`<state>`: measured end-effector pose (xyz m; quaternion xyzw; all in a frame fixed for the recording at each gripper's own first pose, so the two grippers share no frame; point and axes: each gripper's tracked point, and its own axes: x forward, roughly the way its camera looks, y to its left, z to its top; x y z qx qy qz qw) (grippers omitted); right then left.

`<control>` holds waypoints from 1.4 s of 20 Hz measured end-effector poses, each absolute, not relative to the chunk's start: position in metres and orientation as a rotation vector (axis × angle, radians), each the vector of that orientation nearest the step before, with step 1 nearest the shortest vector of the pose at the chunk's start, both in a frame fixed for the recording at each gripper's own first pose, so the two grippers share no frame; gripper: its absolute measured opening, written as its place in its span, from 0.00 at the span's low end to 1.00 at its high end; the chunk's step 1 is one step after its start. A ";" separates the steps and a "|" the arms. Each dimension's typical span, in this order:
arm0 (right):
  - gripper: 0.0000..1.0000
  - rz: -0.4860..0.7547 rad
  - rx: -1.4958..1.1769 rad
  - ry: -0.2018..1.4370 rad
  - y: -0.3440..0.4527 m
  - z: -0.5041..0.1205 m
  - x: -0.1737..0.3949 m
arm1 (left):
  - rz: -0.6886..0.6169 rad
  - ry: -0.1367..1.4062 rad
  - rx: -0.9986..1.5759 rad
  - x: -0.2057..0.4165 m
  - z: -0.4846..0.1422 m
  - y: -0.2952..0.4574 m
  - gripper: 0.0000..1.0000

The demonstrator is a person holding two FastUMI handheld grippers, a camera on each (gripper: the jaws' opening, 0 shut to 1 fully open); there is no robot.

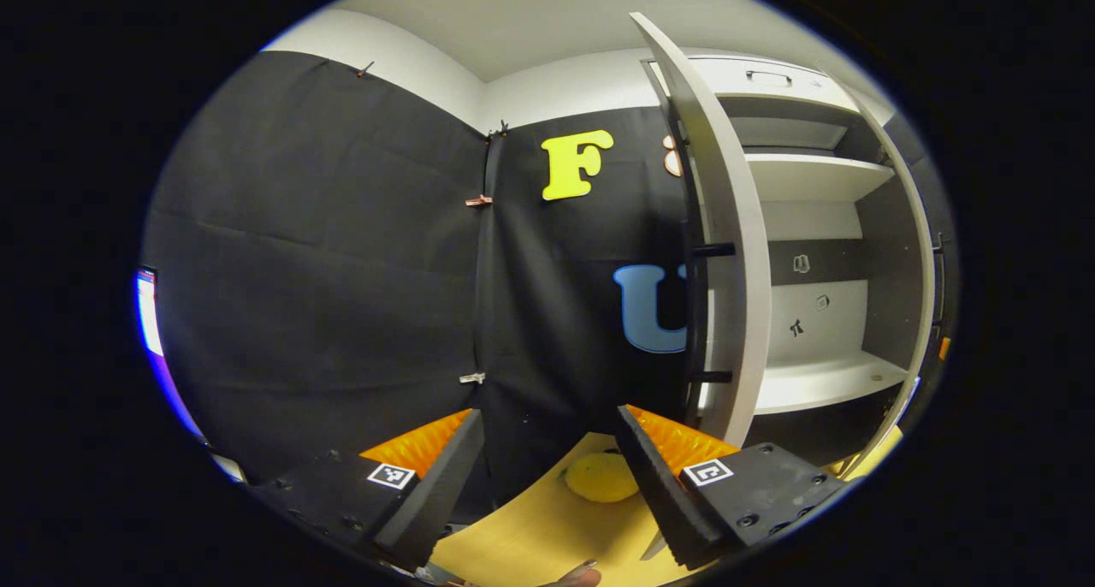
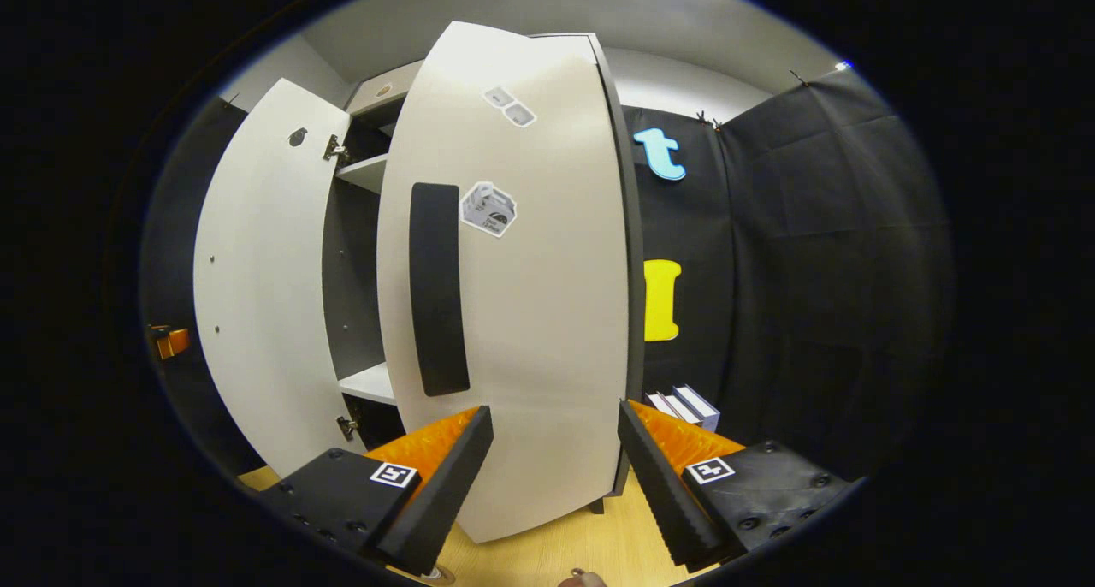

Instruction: Grasp the bottle in the cabinet with the left hand and place it on the coaster, then close the right door with the right hand and the left door with the left hand.

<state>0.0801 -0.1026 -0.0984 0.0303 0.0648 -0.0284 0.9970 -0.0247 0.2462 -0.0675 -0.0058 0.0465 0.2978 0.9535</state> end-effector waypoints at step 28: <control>0.98 -0.162 -0.042 0.145 -0.126 -0.078 0.002 | 0.139 0.015 -0.012 0.054 -0.055 0.134 0.83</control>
